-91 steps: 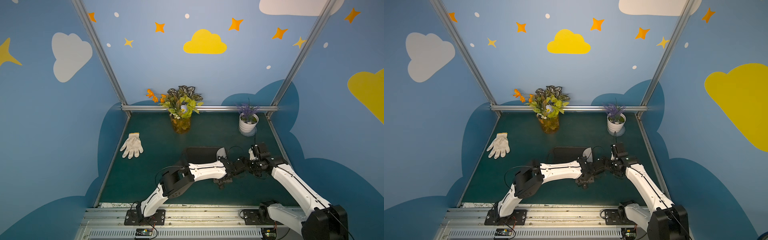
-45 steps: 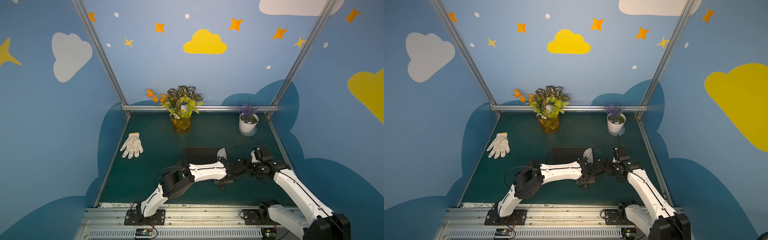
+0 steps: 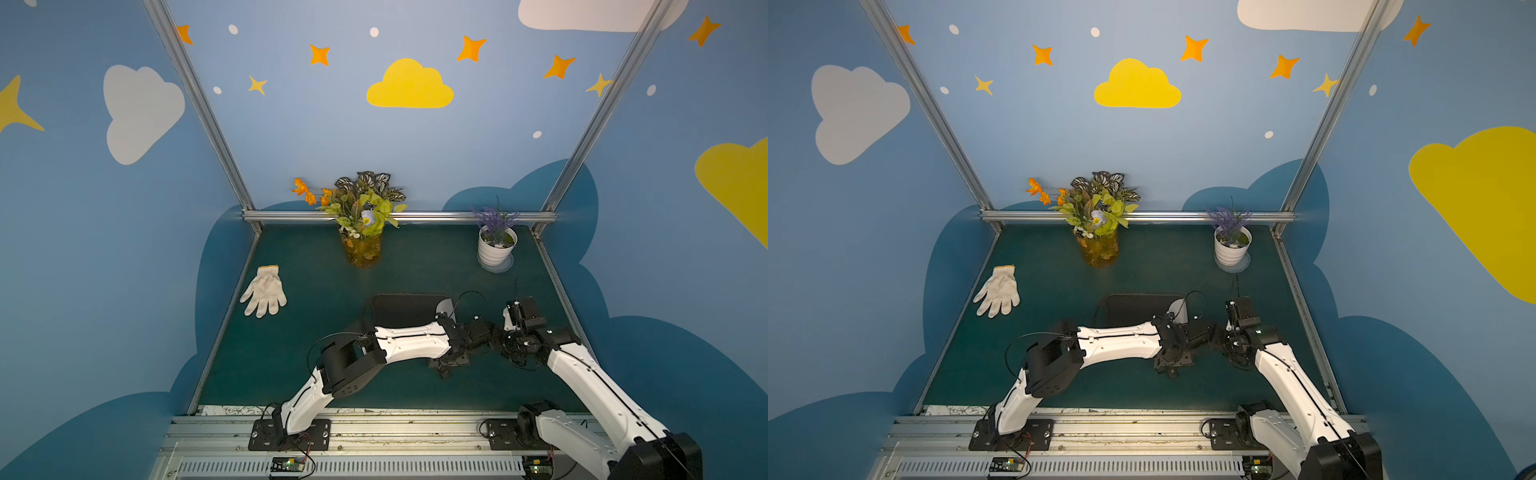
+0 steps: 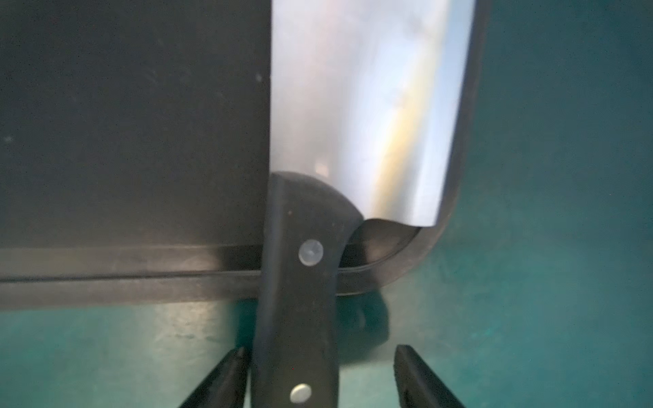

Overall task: Align the knife with the edge of the cutting board
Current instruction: Place the knife at the edge of the cutting board.

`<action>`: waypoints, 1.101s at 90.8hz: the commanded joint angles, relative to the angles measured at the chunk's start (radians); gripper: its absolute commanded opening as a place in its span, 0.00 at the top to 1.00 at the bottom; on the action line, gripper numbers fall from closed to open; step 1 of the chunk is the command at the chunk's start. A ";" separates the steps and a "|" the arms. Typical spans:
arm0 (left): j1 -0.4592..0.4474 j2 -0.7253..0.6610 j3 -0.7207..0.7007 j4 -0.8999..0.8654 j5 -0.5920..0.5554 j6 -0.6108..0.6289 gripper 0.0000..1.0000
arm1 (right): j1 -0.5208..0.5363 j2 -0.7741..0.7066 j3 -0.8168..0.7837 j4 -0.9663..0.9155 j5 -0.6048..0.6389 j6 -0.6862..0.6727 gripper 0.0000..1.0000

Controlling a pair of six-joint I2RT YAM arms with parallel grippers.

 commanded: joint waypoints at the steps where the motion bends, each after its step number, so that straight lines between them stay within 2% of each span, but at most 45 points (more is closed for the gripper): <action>1: -0.003 -0.009 -0.045 0.037 0.064 -0.013 0.19 | -0.003 -0.016 -0.004 -0.016 -0.016 0.002 0.02; 15: 0.001 -0.075 -0.074 0.060 0.069 -0.011 0.01 | -0.004 -0.019 -0.008 0.008 -0.083 -0.028 0.02; 35: 0.036 -0.224 -0.191 0.138 0.103 0.012 0.00 | 0.009 -0.019 -0.006 0.031 -0.140 -0.035 0.02; 53: 0.059 -0.426 -0.368 0.193 0.100 0.120 0.00 | 0.060 0.005 0.001 0.091 -0.187 -0.003 0.02; 68: 0.119 -0.673 -0.551 0.241 0.131 0.258 0.00 | 0.188 0.055 0.019 0.135 -0.126 0.052 0.02; 74: 0.195 -0.753 -0.593 0.232 0.193 0.324 0.00 | 0.233 0.080 0.019 0.161 -0.104 0.073 0.02; 86: 0.307 -0.860 -0.584 0.119 0.181 0.486 0.00 | 0.330 0.118 0.019 0.158 -0.002 0.108 0.02; 100: 0.445 -0.920 -0.544 0.028 0.192 0.600 0.00 | 0.462 0.184 0.049 0.128 0.152 0.168 0.06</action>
